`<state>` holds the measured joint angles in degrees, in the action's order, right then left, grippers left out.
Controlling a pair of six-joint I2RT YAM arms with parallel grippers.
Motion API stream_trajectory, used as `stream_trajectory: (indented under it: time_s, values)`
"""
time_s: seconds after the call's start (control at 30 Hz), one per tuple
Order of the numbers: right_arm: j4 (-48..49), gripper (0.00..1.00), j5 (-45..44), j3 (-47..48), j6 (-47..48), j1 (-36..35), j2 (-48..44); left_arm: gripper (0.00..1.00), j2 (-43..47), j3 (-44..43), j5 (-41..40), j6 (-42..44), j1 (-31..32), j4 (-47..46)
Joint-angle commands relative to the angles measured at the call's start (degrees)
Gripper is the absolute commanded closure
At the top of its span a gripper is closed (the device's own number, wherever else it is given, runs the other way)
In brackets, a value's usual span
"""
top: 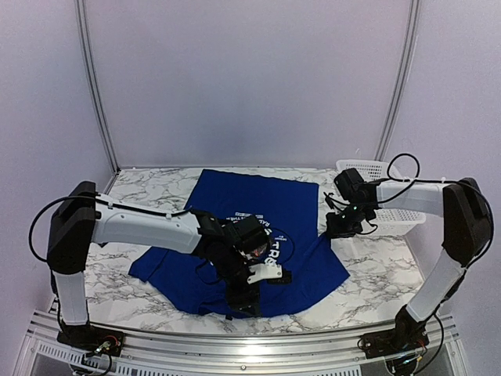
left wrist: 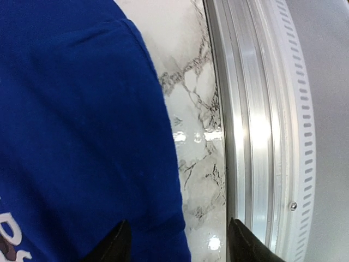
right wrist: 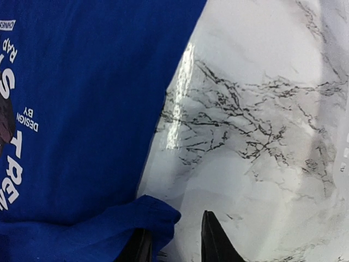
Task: Pin the brooch onto the clothing
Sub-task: Smooth out the flattened clothing at the center of the board.
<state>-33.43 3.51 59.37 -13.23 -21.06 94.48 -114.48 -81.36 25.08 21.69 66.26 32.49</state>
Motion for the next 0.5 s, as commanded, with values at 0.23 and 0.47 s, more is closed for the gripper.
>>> stream_trajectory:
  time_s: [0.23,0.47]
  values:
    - [-7.9,0.67,-6.8,14.9,3.0,-2.5,0.2,0.4,9.7,0.4,-10.8,-18.6,-22.6,-4.6]
    - [-3.8,0.69,-1.8,23.7,3.0,-3.3,10.8,0.5,0.0,-6.4,-24.1,-28.7,-33.2,-7.2]
